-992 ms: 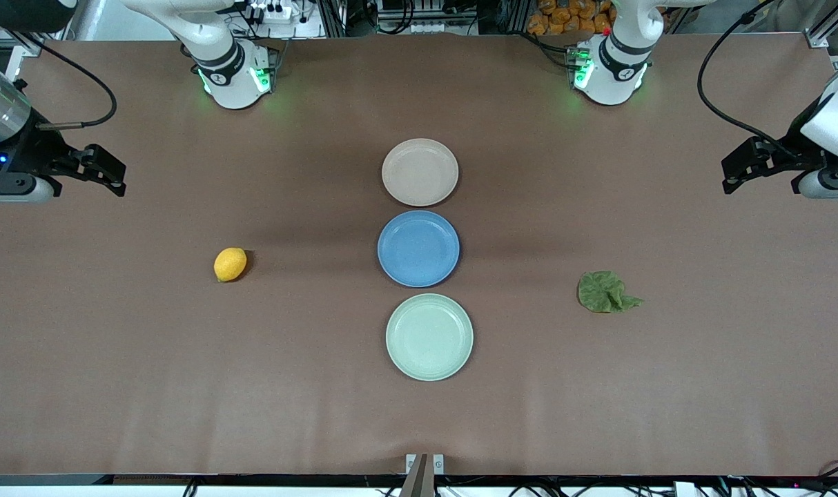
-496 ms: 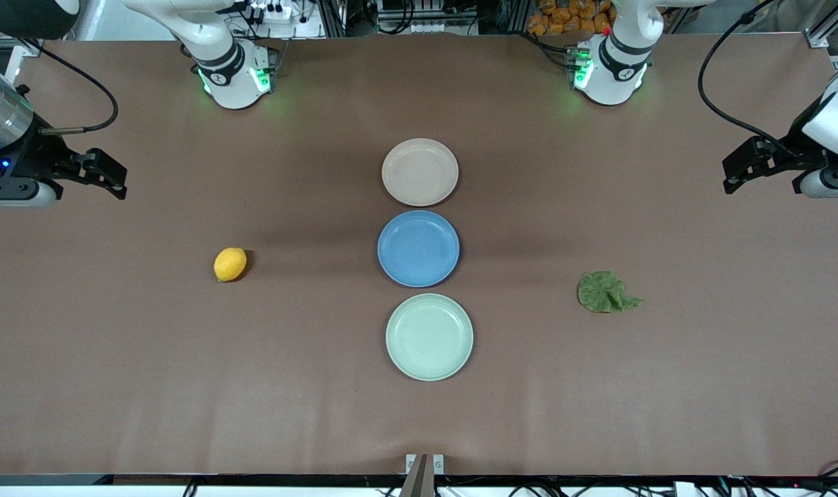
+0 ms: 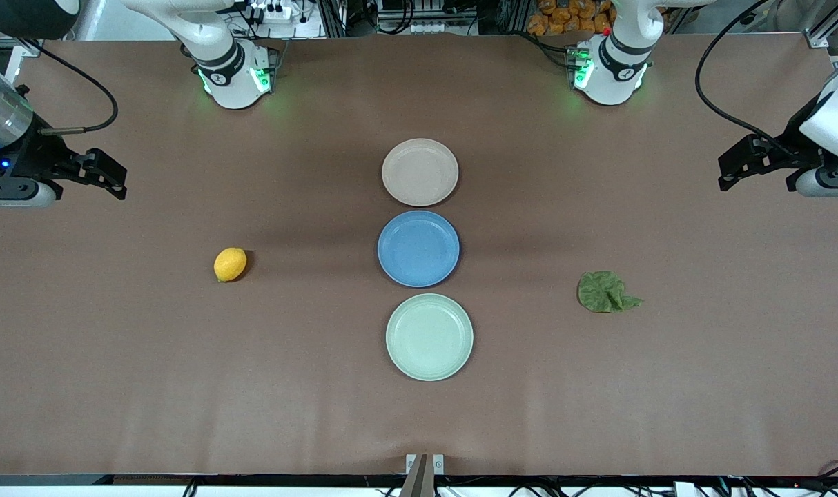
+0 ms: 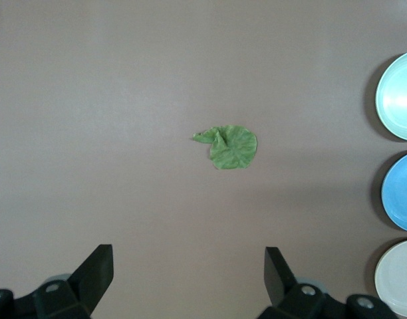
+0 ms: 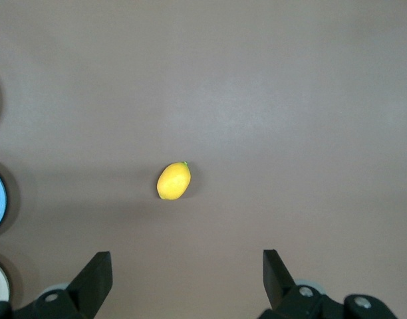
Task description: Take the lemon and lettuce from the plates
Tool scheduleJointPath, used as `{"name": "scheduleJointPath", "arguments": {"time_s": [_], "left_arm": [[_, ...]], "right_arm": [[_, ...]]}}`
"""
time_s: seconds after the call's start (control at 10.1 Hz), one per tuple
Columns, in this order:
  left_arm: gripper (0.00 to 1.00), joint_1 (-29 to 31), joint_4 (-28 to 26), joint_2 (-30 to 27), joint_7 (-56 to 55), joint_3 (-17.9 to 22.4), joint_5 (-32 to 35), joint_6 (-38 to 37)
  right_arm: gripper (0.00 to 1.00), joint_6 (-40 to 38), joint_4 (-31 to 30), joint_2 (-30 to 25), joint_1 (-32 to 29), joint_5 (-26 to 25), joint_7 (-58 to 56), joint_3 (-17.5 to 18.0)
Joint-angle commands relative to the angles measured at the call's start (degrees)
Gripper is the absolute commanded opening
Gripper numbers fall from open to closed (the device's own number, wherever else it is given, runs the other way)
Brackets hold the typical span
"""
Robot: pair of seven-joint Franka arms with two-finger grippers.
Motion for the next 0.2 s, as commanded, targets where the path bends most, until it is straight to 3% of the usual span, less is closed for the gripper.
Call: {"name": "scheduleJointPath", "arguments": {"time_s": [0.0, 0.1], "left_arm": [[1.00, 0.4, 0.7, 0.1, -0.4, 0.0, -1.3, -1.3], [1.00, 0.4, 0.7, 0.1, -0.4, 0.0, -1.2, -1.3]], "right_arm": [[1.00, 0.0, 0.4, 0.0, 0.4, -0.5, 0.2, 0.1], [1.00, 0.0, 0.4, -0.1, 0.6, -0.5, 0.2, 0.1]]}}
